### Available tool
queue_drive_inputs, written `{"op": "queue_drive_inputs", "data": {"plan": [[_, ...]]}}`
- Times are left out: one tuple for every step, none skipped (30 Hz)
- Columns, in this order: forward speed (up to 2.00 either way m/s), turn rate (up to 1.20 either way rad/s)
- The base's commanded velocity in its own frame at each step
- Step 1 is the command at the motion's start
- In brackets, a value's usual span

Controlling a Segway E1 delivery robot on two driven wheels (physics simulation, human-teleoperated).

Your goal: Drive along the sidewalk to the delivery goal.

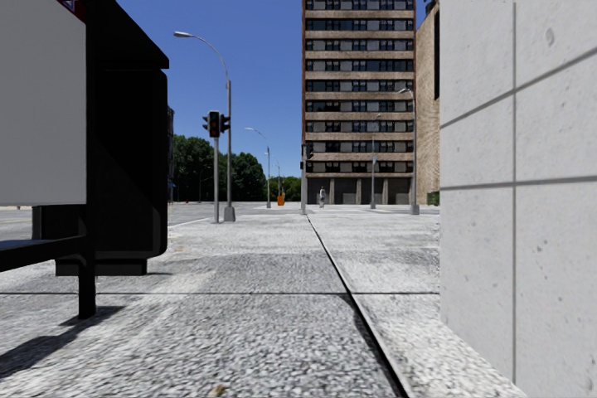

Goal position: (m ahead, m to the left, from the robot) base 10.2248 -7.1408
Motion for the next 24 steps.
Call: {"op": "queue_drive_inputs", "data": {"plan": [[2.0, 0.0], [2.0, 0.0], [2.0, 0.0], [2.0, 0.0], [2.0, 0.0], [2.0, 0.0], [2.0, 0.0], [2.0, 0.0], [2.0, 0.0], [2.0, 0.0], [2.0, 0.0], [2.0, 0.0], [2.0, 0.0], [2.0, 0.0], [2.0, 0.0], [2.0, 0.0], [2.0, 0.0], [2.0, 0.0], [2.0, 0.0], [2.0, 0.0], [2.0, 0.0], [2.0, 0.0], [2.0, -0.13], [2.0, -0.25]]}}
